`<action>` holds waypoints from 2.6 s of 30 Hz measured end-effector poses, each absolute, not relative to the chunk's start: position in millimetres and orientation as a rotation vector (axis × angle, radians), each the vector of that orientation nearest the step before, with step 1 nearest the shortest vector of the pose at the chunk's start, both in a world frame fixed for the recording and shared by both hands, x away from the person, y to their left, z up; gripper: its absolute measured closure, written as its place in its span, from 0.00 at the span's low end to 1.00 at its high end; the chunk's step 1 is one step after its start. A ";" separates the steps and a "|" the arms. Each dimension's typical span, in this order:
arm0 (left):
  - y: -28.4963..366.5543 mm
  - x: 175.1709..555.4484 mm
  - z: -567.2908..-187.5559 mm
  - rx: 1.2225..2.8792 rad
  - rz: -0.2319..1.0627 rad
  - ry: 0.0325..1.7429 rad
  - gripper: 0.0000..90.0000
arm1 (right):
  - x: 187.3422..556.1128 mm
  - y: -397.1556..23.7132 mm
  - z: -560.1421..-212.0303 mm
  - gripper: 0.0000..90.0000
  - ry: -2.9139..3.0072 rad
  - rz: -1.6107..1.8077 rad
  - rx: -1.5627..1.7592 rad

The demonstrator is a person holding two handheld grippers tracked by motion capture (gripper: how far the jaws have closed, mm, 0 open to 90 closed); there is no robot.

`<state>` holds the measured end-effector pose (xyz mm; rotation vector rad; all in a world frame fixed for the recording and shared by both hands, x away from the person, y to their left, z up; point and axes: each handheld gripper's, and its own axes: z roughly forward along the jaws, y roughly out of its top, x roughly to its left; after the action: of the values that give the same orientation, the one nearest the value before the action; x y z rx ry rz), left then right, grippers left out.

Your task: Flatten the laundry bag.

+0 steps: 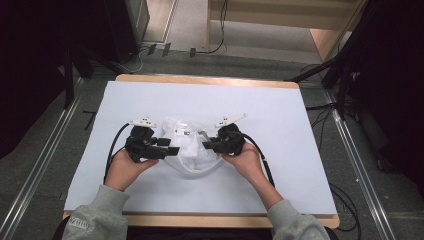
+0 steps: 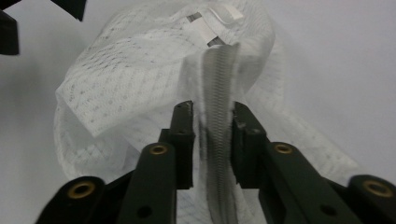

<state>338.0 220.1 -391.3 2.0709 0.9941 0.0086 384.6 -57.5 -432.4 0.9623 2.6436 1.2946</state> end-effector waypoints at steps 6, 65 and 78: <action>203.8 346.8 -391.5 2.085 -0.014 0.965 0.47 | 370.9 -85.0 -411.9 0.61 2.580 1.319 0.952; 243.1 362.2 -422.6 1.904 0.014 1.165 1.00 | 373.0 -67.6 -464.1 1.00 2.618 1.046 1.049; 262.6 354.6 -422.3 1.882 -0.015 1.224 0.97 | 373.4 -102.5 -437.7 1.00 2.505 1.152 1.104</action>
<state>354.6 262.6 -422.3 1.8822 1.2237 -0.0150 373.4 -102.5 -437.7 1.1035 2.5051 1.1520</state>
